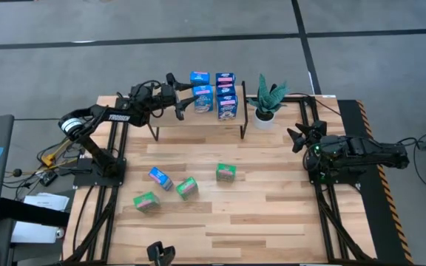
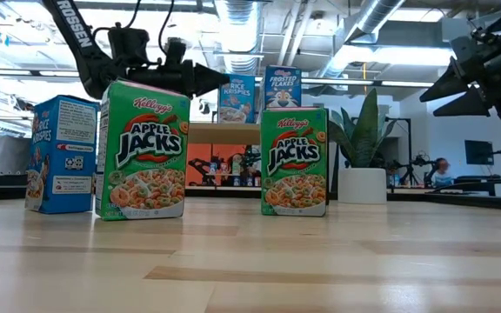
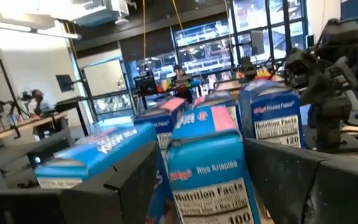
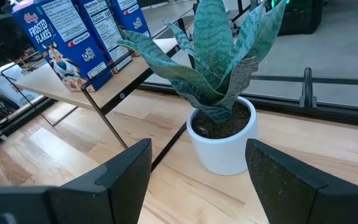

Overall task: Stack cereal on shelf
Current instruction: Put the bottom light blue cereal box on the shelf aligned with the other light blue cereal box, then put the light blue cereal box on the shelf aligned with the other light blue cereal boxes

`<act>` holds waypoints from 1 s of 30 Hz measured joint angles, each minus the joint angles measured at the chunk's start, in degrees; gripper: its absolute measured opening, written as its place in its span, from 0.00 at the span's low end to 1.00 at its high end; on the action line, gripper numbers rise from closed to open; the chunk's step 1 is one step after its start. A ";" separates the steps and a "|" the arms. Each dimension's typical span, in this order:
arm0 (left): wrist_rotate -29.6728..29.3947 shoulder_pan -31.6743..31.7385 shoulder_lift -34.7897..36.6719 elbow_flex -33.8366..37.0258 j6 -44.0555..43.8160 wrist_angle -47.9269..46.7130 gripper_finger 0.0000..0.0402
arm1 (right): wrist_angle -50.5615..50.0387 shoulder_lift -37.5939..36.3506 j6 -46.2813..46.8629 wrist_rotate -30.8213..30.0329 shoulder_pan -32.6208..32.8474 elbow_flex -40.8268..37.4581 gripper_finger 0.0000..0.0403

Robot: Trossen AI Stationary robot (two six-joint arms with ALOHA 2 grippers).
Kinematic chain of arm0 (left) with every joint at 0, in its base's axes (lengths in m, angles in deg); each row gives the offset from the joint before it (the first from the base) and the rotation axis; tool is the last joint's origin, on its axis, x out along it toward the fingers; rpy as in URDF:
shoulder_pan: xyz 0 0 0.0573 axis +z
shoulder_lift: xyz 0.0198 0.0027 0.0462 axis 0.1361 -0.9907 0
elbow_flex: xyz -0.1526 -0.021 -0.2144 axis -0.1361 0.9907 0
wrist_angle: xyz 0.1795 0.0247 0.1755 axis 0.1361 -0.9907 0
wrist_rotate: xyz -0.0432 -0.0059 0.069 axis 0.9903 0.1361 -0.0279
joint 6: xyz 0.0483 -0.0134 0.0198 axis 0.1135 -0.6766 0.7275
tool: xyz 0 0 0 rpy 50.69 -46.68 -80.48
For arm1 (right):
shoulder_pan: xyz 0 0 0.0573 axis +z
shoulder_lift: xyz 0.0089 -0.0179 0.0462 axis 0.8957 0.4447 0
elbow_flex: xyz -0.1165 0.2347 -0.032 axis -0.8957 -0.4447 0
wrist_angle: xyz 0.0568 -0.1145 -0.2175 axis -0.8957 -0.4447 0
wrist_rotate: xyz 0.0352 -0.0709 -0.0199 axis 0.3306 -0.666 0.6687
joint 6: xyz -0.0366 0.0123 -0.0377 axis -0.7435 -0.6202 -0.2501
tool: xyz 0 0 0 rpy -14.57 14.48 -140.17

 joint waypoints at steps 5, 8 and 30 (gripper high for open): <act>-2.74 0.00 2.54 0.00 1.85 -4.74 0.58 | -0.02 0.00 0.00 0.15 0.00 0.02 0.71; -4.46 0.00 5.27 0.00 3.85 -10.07 0.58 | -0.02 0.01 0.00 0.20 0.00 0.01 0.71; -8.83 -4.81 29.86 -0.61 3.81 -41.63 0.58 | 0.03 -0.01 0.04 1.05 0.02 0.00 0.71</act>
